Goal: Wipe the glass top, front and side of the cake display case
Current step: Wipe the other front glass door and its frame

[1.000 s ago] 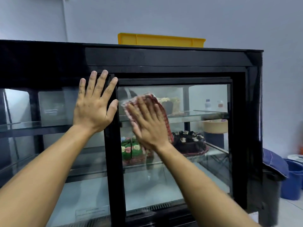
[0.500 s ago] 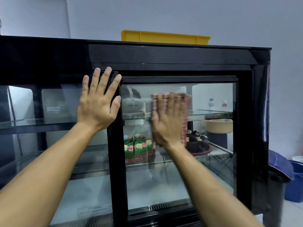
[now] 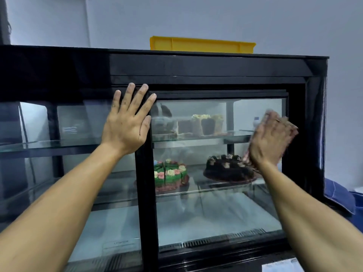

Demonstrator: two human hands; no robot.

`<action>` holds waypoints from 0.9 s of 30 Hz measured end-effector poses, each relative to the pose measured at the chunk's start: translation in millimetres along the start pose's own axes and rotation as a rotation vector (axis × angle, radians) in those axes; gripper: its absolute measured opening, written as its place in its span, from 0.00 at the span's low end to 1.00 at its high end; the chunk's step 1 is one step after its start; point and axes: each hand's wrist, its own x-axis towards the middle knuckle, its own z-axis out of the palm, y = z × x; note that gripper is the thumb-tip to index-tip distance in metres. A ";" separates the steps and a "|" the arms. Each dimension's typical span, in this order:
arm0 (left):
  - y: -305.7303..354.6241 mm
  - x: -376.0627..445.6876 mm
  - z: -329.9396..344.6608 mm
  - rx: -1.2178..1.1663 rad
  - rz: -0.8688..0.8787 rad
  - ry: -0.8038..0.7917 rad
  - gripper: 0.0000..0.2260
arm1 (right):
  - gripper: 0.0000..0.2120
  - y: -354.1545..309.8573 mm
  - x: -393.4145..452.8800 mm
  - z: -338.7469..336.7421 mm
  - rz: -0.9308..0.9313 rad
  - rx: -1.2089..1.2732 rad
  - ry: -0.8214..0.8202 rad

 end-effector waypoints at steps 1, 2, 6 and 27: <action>-0.3 0.1 0.4 0.000 -0.003 0.006 0.26 | 0.33 6.5 2.6 -3.1 0.084 0.015 0.001; -0.2 0.5 0.7 -0.001 -0.011 0.013 0.26 | 0.34 4.9 1.7 -1.7 0.137 0.026 0.019; 2.9 -0.5 1.4 -0.012 -0.020 0.026 0.25 | 0.32 -71.2 -45.6 28.5 -0.016 -0.078 0.041; 5.1 -0.6 -1.0 -0.035 -0.037 0.048 0.24 | 0.32 -54.2 -51.8 17.1 0.182 0.016 0.116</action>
